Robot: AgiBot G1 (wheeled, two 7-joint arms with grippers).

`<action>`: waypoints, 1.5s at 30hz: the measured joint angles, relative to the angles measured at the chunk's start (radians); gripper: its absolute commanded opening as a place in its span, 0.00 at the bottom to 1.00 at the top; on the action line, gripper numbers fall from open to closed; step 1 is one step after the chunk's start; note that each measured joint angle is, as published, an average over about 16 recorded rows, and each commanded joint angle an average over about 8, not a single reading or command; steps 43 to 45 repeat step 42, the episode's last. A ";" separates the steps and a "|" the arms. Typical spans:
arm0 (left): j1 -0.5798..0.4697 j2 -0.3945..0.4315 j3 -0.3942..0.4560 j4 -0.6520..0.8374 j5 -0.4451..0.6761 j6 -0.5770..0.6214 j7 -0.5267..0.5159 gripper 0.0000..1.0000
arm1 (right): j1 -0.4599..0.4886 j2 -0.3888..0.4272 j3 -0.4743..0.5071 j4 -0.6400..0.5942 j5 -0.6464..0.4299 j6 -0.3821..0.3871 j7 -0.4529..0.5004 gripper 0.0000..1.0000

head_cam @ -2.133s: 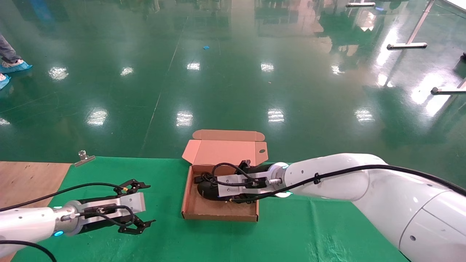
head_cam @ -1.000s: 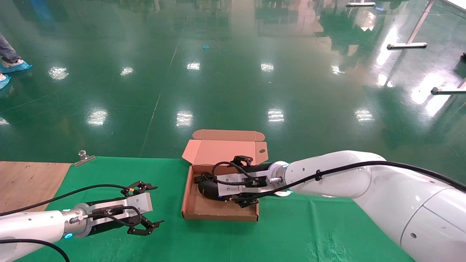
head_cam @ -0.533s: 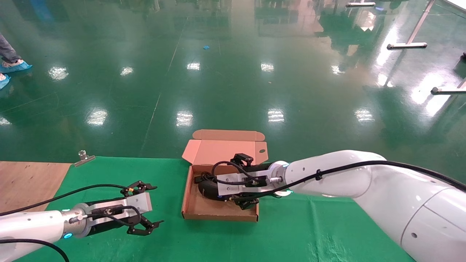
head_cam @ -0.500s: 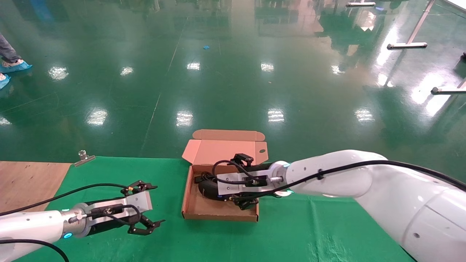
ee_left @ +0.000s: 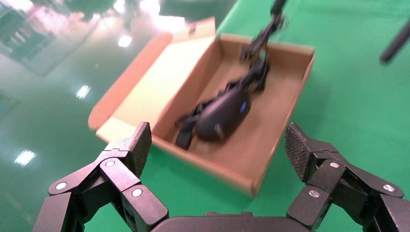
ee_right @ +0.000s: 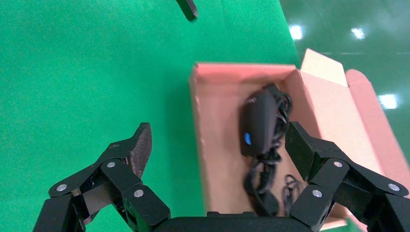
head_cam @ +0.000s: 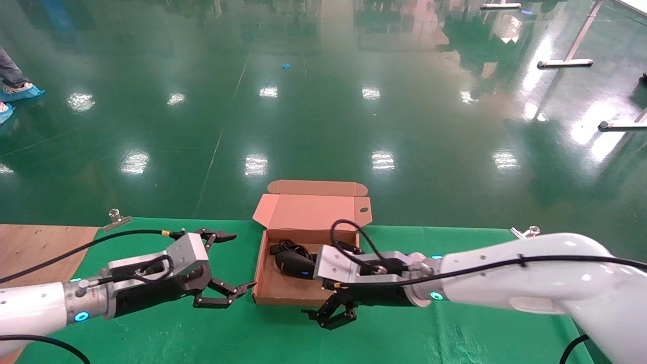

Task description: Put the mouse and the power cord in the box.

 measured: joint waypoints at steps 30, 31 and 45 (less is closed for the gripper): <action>0.158 -0.220 -0.278 -0.546 -0.180 0.304 -0.501 1.00 | -0.292 0.381 0.579 0.341 0.331 -0.445 0.168 1.00; 0.164 -0.227 -0.287 -0.564 -0.186 0.314 -0.517 1.00 | -0.301 0.393 0.598 0.352 0.342 -0.460 0.174 1.00; 0.203 -0.282 -0.357 -0.700 -0.231 0.390 -0.642 1.00 | -0.374 0.488 0.742 0.438 0.425 -0.571 0.216 1.00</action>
